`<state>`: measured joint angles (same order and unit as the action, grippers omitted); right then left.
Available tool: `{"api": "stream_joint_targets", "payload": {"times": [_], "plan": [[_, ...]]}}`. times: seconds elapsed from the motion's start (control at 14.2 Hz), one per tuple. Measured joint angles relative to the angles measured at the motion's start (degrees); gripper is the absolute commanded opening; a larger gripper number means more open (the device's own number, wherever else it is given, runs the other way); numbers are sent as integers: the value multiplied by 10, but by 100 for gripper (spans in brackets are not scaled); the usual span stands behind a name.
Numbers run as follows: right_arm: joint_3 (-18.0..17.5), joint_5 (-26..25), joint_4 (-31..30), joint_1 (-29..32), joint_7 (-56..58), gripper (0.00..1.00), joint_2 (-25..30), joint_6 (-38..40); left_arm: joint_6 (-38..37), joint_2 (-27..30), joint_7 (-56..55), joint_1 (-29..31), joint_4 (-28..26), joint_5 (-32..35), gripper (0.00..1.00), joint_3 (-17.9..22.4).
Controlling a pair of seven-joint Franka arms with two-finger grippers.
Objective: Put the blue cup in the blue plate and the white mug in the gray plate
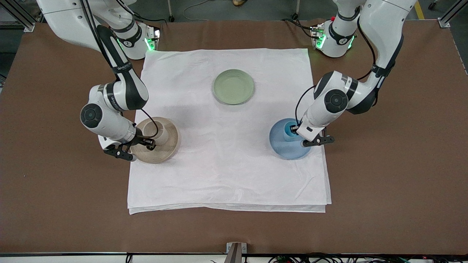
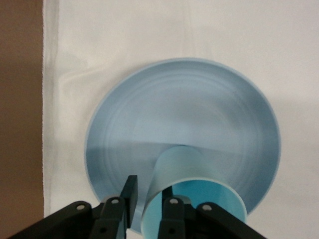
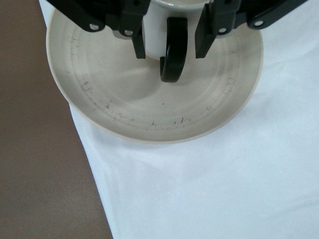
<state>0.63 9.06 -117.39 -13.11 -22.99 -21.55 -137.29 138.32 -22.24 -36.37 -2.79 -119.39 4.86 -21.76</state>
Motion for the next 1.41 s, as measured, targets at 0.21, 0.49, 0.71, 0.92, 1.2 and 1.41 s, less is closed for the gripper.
{"api": "stream_joint_targets", "payload": {"times": [0.21,0.49,0.71,0.92,1.2,1.41], "plan": [[3,0,42,1,0,100,18,87,-101,4,0,3,76,1,100,1],[16,-47,213,22,43,100,81,377,-317,29,2,10,266,9,100,3],[19,-61,311,74,151,100,100,523,-389,54,7,37,347,57,100,4],[23,-73,353,119,220,100,102,587,-399,88,94,73,366,83,100,4],[23,-90,401,150,246,100,115,646,-444,142,194,121,368,49,100,0],[23,-88,435,170,246,100,120,656,-492,181,239,79,368,29,100,60]]}}
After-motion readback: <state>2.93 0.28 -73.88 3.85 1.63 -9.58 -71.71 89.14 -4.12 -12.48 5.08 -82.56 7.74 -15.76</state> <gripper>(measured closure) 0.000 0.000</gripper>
